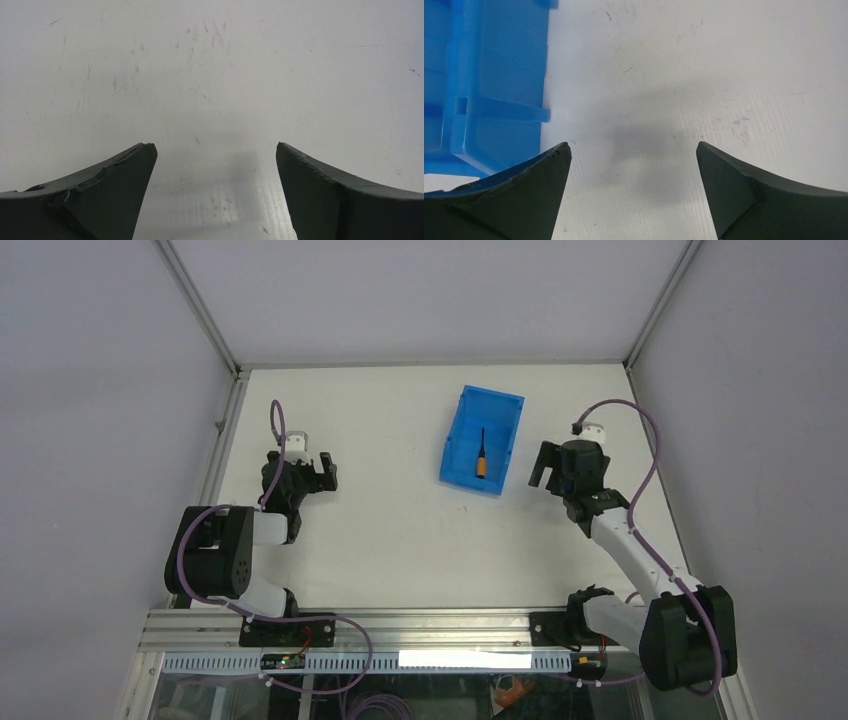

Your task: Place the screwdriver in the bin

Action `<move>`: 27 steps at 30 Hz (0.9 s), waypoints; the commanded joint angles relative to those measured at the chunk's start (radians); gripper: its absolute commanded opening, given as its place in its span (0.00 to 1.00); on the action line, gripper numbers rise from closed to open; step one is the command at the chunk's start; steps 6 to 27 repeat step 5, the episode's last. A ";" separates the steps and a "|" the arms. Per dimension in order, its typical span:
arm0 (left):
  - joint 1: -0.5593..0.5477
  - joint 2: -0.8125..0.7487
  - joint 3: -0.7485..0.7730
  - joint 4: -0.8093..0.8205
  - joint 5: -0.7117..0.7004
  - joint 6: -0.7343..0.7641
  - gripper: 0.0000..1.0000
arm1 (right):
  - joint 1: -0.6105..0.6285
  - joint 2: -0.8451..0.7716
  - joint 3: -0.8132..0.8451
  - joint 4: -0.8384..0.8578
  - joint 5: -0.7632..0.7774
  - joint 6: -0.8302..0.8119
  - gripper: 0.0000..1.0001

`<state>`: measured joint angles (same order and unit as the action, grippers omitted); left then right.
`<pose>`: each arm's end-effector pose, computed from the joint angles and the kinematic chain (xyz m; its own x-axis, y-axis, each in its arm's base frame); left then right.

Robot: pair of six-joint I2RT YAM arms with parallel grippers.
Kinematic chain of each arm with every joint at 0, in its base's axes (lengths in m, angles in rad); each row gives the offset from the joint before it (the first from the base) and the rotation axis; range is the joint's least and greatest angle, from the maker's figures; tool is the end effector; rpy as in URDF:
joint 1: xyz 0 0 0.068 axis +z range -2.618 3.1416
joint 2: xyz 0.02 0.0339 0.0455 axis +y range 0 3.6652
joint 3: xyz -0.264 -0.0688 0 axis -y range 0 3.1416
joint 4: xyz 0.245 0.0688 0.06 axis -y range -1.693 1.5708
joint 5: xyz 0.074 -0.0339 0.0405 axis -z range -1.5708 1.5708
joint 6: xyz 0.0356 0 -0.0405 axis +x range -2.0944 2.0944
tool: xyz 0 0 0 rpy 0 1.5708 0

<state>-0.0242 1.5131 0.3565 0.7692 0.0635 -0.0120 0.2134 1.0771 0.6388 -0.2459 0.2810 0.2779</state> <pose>0.2596 -0.0085 0.1355 -0.3786 -0.0028 -0.9255 0.0783 0.9963 -0.0351 0.2230 0.0382 0.2279 -0.5922 0.1414 -0.7933 0.1758 0.9834 0.0440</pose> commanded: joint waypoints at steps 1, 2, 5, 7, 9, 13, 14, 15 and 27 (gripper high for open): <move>0.010 -0.007 0.019 0.050 0.027 -0.008 0.99 | 0.001 -0.022 -0.022 0.166 0.051 -0.007 0.99; 0.010 -0.007 0.019 0.051 0.027 -0.008 0.99 | 0.001 -0.022 -0.028 0.175 0.047 -0.006 0.99; 0.010 -0.007 0.019 0.050 0.027 -0.008 0.99 | 0.001 -0.018 -0.030 0.189 0.046 -0.004 0.99; 0.010 -0.007 0.019 0.050 0.027 -0.008 0.99 | 0.001 -0.018 -0.030 0.189 0.046 -0.004 0.99; 0.010 -0.007 0.019 0.050 0.027 -0.008 0.99 | 0.001 -0.018 -0.030 0.189 0.046 -0.004 0.99; 0.010 -0.007 0.019 0.050 0.027 -0.008 0.99 | 0.001 -0.018 -0.030 0.189 0.046 -0.004 0.99; 0.010 -0.007 0.019 0.050 0.027 -0.008 0.99 | 0.001 -0.018 -0.030 0.189 0.046 -0.004 0.99; 0.010 -0.007 0.019 0.050 0.027 -0.008 0.99 | 0.001 -0.018 -0.030 0.189 0.046 -0.004 0.99; 0.010 -0.007 0.019 0.050 0.027 -0.008 0.99 | 0.001 -0.018 -0.030 0.189 0.046 -0.004 0.99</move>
